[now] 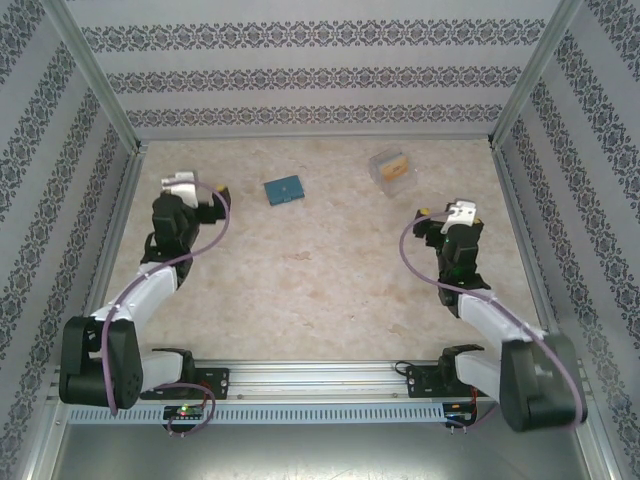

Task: Put the credit cards into the card holder
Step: Rotate the card holder at the center of the table.

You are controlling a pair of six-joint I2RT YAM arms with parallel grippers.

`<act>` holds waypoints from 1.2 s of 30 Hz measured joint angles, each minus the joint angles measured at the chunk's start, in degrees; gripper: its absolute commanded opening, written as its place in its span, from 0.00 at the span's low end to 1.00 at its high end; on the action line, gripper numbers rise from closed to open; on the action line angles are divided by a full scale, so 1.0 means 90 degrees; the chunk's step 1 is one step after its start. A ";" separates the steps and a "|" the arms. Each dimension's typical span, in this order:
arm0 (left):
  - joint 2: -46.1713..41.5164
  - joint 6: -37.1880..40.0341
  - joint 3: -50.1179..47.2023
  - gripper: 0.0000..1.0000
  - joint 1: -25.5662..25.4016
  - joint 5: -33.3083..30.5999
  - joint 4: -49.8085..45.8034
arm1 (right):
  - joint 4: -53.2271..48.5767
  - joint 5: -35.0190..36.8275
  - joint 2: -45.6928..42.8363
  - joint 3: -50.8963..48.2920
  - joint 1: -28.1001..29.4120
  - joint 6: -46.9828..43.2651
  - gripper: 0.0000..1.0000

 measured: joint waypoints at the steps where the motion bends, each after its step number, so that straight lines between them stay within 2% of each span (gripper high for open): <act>1: 0.0240 -0.0245 0.0415 0.99 0.0000 0.0170 -0.0109 | -0.0357 0.0124 -0.0299 0.0126 -0.0005 0.0255 0.98; 5: 0.1829 -0.0792 0.2135 0.99 -0.0002 0.1117 -0.0554 | -0.1632 0.0474 -0.1370 0.0381 -0.0092 0.1617 0.98; 8: 0.2909 -0.1044 0.2705 1.00 -0.0022 0.1668 -0.0488 | -0.2033 0.0282 -0.1955 0.0248 -0.0321 0.2307 0.98; 10: 0.3653 -0.1078 0.3150 0.99 -0.0046 0.1940 -0.0663 | -0.2251 0.0049 -0.2140 0.0189 -0.0435 0.2482 0.98; 13: 0.4891 -0.1049 0.4483 0.97 -0.0131 0.2283 -0.1445 | -0.2686 -0.0272 -0.2200 0.0204 -0.0461 0.2623 0.98; 16: 0.5639 -0.1054 0.5440 1.00 -0.0236 0.2582 -0.1989 | -0.3060 -0.0682 -0.2198 0.0216 -0.0461 0.2684 0.98; 24: 0.7055 -0.1103 0.7376 0.95 -0.0471 0.3130 -0.3160 | -0.3356 -0.1358 -0.2169 0.0228 -0.0459 0.2929 0.98; 31: 0.7159 -0.1107 0.7745 0.89 -0.0772 0.2970 -0.4682 | -0.3611 -0.1632 -0.2147 0.0396 -0.0457 0.2999 0.98; 36: 0.7159 -0.1105 0.7817 0.87 -0.0894 0.2892 -0.5357 | -0.3733 -0.1785 -0.2052 0.0503 -0.0457 0.2999 0.98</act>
